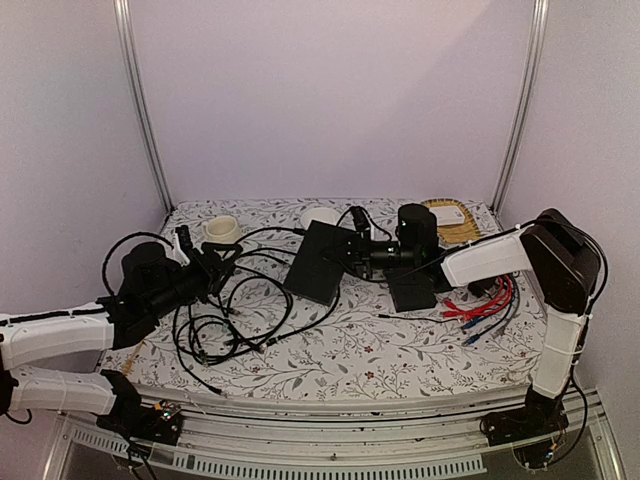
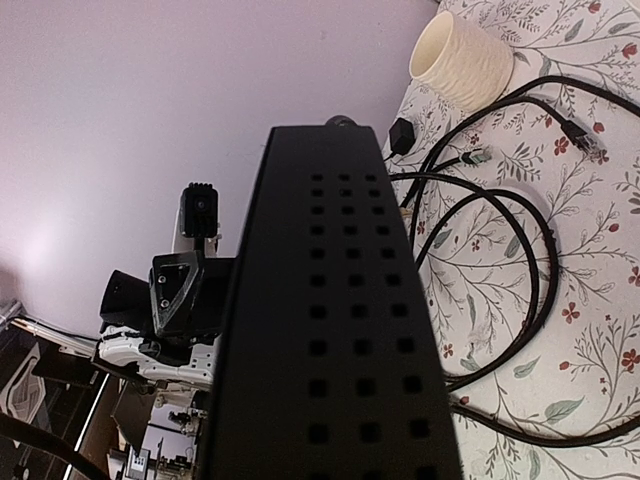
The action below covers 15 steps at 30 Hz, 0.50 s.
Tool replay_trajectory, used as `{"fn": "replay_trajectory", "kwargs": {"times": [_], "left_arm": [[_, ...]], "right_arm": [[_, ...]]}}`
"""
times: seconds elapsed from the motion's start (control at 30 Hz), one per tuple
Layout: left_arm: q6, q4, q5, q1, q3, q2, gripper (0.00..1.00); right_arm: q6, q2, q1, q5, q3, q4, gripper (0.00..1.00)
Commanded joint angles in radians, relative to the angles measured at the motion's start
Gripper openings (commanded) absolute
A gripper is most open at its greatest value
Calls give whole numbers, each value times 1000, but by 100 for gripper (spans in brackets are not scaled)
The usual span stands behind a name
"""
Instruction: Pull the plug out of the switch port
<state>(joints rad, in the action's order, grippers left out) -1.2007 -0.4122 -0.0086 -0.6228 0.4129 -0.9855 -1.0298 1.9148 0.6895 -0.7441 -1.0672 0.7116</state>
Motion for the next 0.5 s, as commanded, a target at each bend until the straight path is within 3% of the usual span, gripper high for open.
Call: {"fn": "replay_trajectory", "kwargs": {"times": [0.0,0.2,0.47], "left_arm": [[32,-286,145,-14,22,-132,60],[17,-519,265,-6,75,-337,61],[-36,-735,298,10,87,-489,60]], "right_arm": [[19,20,16,-45,-69,61,2],[6,32,37,-72,-89,73,2],[-51,48,57,-95,-81,137,2]]}}
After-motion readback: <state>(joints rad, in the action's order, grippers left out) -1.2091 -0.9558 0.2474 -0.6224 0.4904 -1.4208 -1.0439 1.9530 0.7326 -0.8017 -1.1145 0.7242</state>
